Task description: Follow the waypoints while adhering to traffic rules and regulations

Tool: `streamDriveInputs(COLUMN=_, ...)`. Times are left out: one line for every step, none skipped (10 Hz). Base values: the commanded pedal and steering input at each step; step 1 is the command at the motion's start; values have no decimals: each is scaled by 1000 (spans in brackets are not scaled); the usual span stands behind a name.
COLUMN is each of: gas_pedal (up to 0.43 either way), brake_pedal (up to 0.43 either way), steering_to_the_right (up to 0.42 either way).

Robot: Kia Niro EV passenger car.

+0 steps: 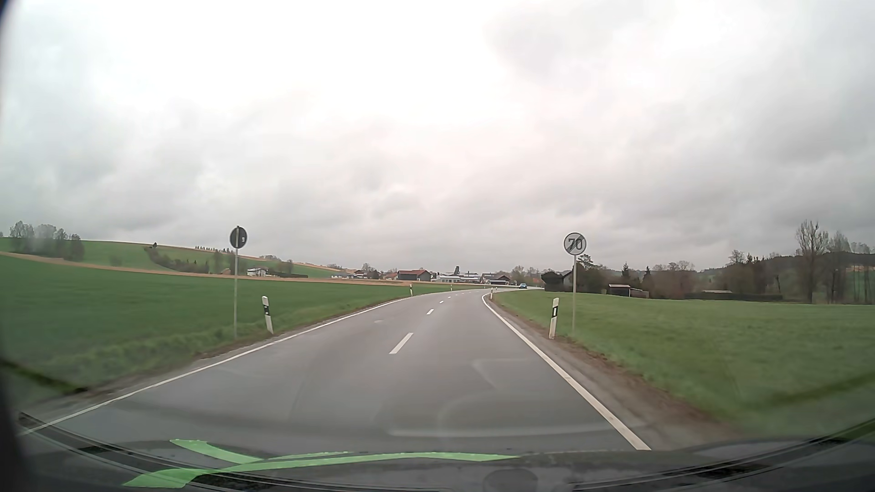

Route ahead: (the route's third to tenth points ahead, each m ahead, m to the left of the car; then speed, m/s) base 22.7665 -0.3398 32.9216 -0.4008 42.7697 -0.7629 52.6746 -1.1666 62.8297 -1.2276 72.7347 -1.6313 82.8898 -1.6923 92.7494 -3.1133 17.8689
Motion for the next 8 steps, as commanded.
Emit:
streamDriveInputs(gas_pedal=87, brake_pedal=0, steering_to_the_right=-10)
streamDriveInputs(gas_pedal=87, brake_pedal=0, steering_to_the_right=-9)
streamDriveInputs(gas_pedal=79, brake_pedal=0, steering_to_the_right=-7)
streamDriveInputs(gas_pedal=79, brake_pedal=0, steering_to_the_right=-6)
streamDriveInputs(gas_pedal=79, brake_pedal=0, steering_to_the_right=-5)
streamDriveInputs(gas_pedal=79, brake_pedal=0, steering_to_the_right=-5)
streamDriveInputs(gas_pedal=79, brake_pedal=0, steering_to_the_right=-5)
streamDriveInputs(gas_pedal=87, brake_pedal=0, steering_to_the_right=-5)
